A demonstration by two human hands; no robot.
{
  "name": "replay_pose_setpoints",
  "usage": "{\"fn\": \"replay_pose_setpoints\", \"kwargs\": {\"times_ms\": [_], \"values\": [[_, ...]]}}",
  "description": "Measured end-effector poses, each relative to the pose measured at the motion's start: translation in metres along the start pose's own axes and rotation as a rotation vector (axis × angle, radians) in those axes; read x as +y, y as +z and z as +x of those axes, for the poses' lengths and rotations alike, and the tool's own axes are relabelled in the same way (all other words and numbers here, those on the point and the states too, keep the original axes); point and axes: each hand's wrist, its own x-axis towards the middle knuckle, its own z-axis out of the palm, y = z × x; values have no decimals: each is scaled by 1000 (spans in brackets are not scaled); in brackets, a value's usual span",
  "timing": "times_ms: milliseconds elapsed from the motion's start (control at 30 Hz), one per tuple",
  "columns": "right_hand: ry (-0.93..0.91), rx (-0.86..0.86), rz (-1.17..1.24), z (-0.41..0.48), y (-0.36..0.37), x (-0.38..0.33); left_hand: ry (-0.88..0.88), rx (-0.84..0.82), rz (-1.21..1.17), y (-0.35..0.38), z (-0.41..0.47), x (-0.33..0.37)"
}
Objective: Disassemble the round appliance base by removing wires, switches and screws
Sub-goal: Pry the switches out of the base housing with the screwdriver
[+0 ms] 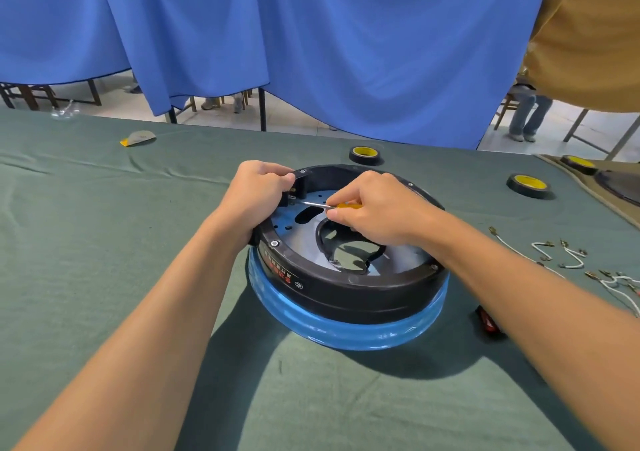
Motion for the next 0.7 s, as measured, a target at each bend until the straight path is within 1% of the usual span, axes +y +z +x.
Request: {"fn": "replay_pose_setpoints", "kwargs": {"times_ms": [200,233,333,367,433,533,700], "values": [[34,-88,101,10,-9,1,-25,9,-5,2,2,0],[64,-117,177,11,-10,2,-31,13,-2,3,3,0],[212,-240,512,13,-10,1,-37,28,6,4,3,1],[230,-265,542,14,-7,-1,-34,30,8,3,3,1],[206,-253,460,17,0,-8,-28,28,4,1,2,2],[181,-183,373,18,5,-12,-28,24,-11,-2,1,1],[140,8,111,13,-1,-4,-52,-6,-8,-5,0,2]]}}
